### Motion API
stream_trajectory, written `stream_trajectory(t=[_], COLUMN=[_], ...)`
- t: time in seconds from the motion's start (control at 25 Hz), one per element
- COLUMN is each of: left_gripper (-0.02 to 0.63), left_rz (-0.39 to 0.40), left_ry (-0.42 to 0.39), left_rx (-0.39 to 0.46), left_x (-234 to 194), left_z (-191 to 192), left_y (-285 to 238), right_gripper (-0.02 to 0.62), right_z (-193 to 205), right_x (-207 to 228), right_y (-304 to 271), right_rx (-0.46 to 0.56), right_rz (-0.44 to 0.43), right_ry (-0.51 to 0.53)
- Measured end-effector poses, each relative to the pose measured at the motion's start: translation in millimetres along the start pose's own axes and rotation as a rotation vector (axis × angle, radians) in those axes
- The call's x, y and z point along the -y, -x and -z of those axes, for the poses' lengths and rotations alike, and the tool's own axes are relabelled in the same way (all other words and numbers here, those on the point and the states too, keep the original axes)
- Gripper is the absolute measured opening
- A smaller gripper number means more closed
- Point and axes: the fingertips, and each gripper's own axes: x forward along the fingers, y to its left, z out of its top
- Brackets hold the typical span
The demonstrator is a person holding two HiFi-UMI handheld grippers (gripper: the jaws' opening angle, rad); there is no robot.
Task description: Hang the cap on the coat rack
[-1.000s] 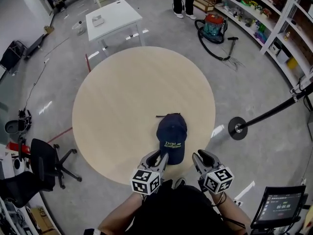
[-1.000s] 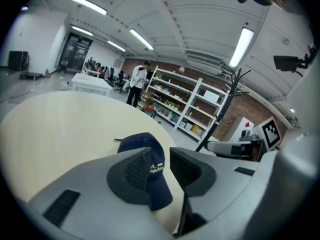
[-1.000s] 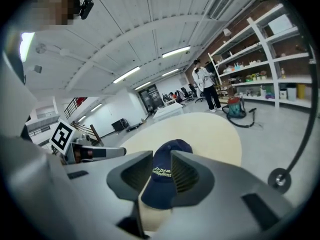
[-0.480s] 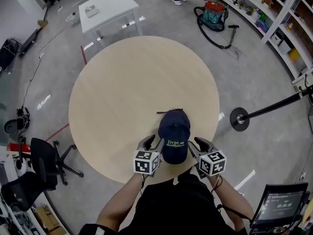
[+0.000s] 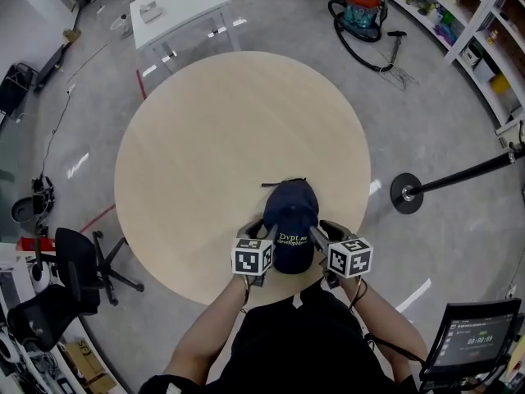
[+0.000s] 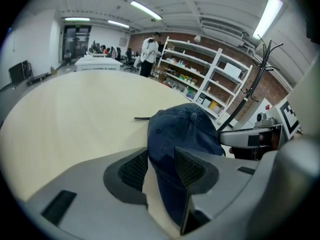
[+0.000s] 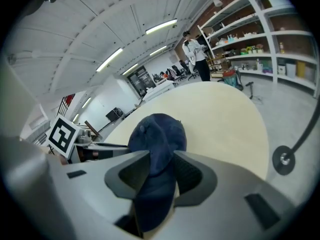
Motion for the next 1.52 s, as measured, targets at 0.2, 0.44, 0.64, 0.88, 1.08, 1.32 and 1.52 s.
stream_trajectory(t=[0.2,0.44,0.64,0.88,1.08,1.32,1.52], left_gripper=[0.158,0.052,0.032,0.026,0.023,0.02,0.02], left_rz=[0.037,0.065,0.09,0.142,0.189,0.252,0.337], left_ry=[-0.004,-0.01,-0.003,0.001,-0.022,-0.087,-0.149], left_rx=[-0.022,0.008,0.046,0.155,0.241,0.338,0.408], left_x=[0,1,6,22,49,105,159], left_z=[2,-4,-11,-35,-62,-102,-128], left_y=[-4,1,8,33,47,65,82], right_gripper=[0.126,0.046,0.032,0.023,0.017,0.017,0.017], right_z=[0,-5,-10,-25,-49,-79,-95], right_x=[-1,-6,-13,-25,-26,-15,-4], right_y=[-8,-3,5,33,64,121,174], right_rx=[-0.031,-0.007,0.021,0.108,0.213,0.346,0.46], right_rz=[-0.009,-0.01,-0.015,-0.015,0.006,0.043,0.093], right_ry=[-0.003,0.013,0.032,0.05,0.091,0.106,0.103])
